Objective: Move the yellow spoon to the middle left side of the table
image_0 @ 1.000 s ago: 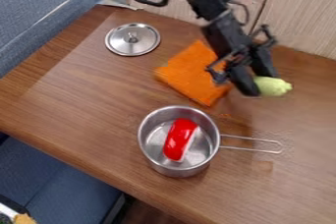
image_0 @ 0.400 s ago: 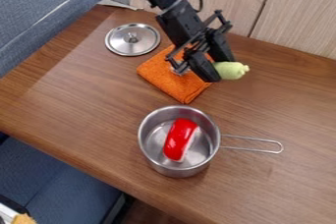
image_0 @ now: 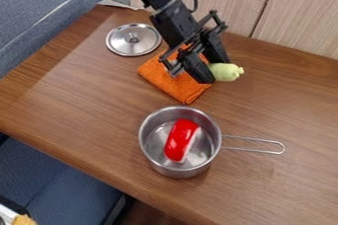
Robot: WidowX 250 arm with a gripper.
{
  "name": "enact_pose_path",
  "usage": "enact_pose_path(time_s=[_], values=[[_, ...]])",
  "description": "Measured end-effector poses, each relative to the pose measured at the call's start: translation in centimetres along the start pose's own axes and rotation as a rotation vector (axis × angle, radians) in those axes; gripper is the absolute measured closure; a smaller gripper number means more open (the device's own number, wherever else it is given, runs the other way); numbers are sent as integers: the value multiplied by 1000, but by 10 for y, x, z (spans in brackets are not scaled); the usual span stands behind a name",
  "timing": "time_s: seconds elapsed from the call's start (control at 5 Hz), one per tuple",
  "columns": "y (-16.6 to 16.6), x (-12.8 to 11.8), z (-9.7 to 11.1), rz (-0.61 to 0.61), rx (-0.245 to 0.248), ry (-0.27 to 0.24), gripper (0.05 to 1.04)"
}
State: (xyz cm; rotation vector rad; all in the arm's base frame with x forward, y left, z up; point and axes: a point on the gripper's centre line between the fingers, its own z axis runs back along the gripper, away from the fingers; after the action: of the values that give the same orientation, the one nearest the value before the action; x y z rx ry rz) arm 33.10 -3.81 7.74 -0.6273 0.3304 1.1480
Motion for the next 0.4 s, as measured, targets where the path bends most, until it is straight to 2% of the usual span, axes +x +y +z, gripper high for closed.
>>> enact_pose_path(time_s=[0.2,0.4], values=[[10,4,14,4,-1,-66,668],[24,32,46,46,-28,-188,668]])
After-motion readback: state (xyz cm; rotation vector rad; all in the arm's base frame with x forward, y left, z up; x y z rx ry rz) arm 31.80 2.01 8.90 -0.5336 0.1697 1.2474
